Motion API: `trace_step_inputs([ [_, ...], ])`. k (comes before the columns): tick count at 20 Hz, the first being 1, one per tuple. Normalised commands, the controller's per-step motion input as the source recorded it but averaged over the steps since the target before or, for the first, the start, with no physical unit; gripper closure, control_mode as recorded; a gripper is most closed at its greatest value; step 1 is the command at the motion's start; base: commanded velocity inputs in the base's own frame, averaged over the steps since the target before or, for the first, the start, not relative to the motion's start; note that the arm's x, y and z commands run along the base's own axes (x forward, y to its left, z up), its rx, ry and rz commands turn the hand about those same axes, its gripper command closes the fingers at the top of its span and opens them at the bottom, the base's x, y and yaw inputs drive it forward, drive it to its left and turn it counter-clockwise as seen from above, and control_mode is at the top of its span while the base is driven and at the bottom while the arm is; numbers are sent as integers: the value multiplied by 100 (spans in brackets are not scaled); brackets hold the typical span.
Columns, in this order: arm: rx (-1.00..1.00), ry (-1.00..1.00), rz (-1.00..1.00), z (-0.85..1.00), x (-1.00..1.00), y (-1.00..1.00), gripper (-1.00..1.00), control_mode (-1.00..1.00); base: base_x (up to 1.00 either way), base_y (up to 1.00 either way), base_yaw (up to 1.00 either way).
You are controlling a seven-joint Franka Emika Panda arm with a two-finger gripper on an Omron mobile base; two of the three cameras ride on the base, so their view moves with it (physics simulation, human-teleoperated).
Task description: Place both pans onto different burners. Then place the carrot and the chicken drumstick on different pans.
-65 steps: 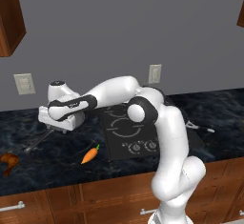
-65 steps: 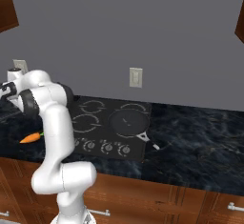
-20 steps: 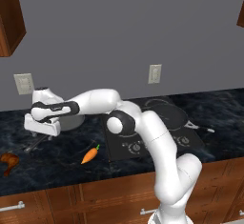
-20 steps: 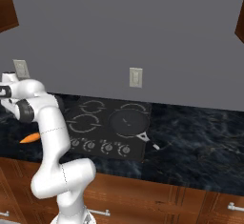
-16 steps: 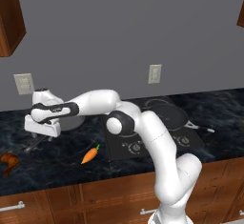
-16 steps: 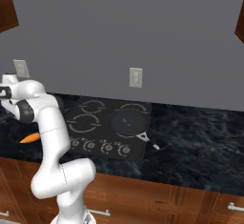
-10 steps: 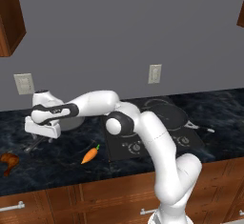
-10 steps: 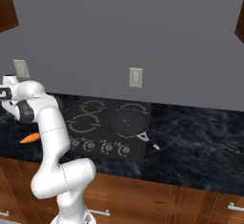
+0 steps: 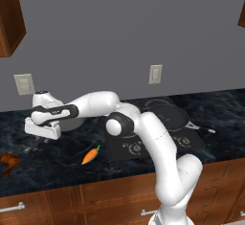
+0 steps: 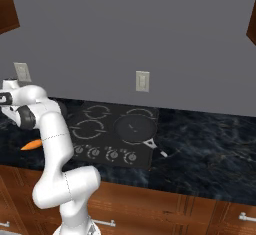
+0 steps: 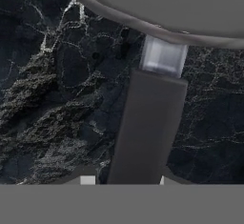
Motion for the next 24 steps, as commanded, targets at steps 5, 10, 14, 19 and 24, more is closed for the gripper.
trace_step_inputs([
  [5, 0, 0, 0, 0, 0, 0, 100, -100, 0, 0, 0],
  [10, 0, 0, 0, 5, 0, -10, 100, -100, 0, 0, 0],
  [14, 0, 0, 0, 22, 0, -12, 100, -100, 0, 0, 0],
  [19, 0, 0, 0, 22, 0, -24, 100, -100, 0, 0, 0],
  [24, 0, 0, 0, 5, 0, -37, 100, -100, 0, 0, 0],
])
